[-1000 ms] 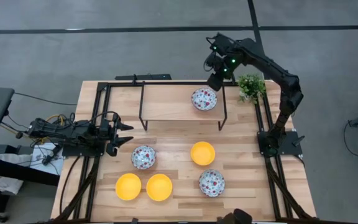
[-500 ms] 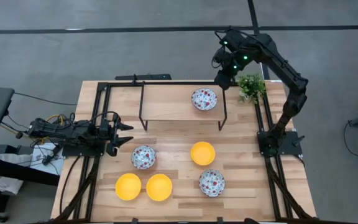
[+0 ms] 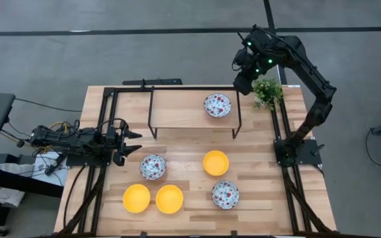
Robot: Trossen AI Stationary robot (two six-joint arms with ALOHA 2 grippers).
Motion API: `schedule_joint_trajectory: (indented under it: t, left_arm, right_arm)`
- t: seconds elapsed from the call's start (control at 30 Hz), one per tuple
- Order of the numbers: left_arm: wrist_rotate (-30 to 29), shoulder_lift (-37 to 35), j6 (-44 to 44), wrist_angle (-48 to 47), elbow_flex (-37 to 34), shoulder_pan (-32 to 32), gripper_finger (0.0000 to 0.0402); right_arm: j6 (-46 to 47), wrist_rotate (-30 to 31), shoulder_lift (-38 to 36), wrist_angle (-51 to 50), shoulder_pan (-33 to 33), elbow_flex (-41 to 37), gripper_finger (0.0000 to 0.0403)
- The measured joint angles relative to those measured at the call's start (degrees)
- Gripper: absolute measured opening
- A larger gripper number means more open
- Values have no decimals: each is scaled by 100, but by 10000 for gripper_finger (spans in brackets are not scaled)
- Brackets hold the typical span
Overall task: Pick & Place Mini bowls
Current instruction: Stack the left red bowl on the red bowl on the shelf
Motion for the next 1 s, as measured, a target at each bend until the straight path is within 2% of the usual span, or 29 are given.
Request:
schedule_joint_trajectory:
  t: [0.3,1.0]
  left_arm:
    - [-7,2,0,17,2,0,214]
    - [-4,2,0,15,1,0,214]
  right_arm:
    - [-7,-20,-16,348,128,0,93]
    - [49,-35,-178,654,1438,-6,93]
